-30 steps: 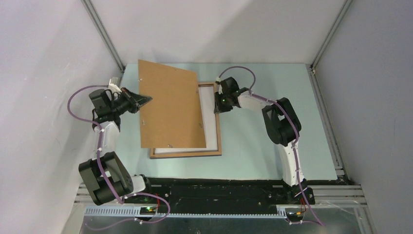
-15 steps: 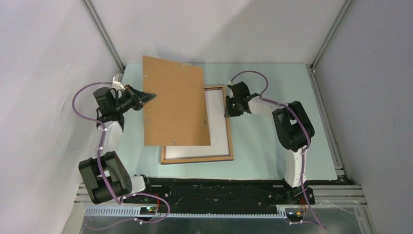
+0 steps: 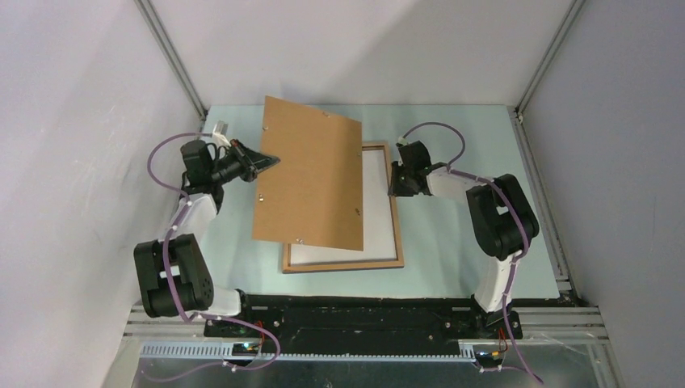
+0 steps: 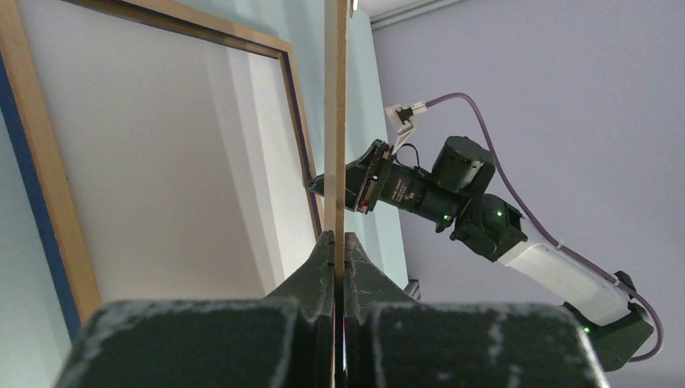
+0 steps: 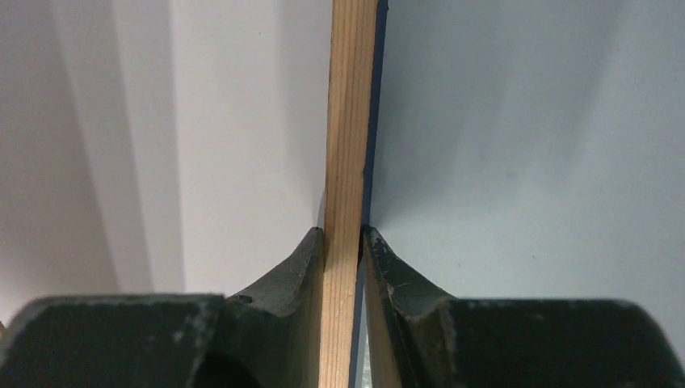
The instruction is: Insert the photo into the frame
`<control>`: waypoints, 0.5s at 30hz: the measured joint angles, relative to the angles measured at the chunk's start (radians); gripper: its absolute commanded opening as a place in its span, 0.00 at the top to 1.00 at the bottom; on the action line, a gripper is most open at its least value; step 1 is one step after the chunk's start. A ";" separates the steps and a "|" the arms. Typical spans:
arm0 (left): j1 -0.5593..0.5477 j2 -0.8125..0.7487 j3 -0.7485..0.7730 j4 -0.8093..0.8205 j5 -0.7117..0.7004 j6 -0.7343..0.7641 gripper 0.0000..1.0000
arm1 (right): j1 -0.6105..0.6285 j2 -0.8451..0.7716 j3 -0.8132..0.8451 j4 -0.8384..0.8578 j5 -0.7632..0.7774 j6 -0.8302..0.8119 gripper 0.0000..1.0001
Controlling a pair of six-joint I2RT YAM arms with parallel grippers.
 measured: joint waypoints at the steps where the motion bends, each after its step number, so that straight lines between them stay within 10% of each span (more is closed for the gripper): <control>1: -0.008 0.008 0.000 0.010 -0.001 -0.008 1.00 | -0.001 -0.009 -0.013 0.005 0.006 0.002 0.90; 10: -0.055 0.053 -0.008 0.082 -0.002 -0.072 1.00 | 0.008 -0.048 -0.064 0.023 0.077 0.023 0.90; 15: -0.078 0.054 -0.046 0.146 -0.005 -0.110 1.00 | 0.012 -0.054 -0.071 0.031 0.092 0.027 0.60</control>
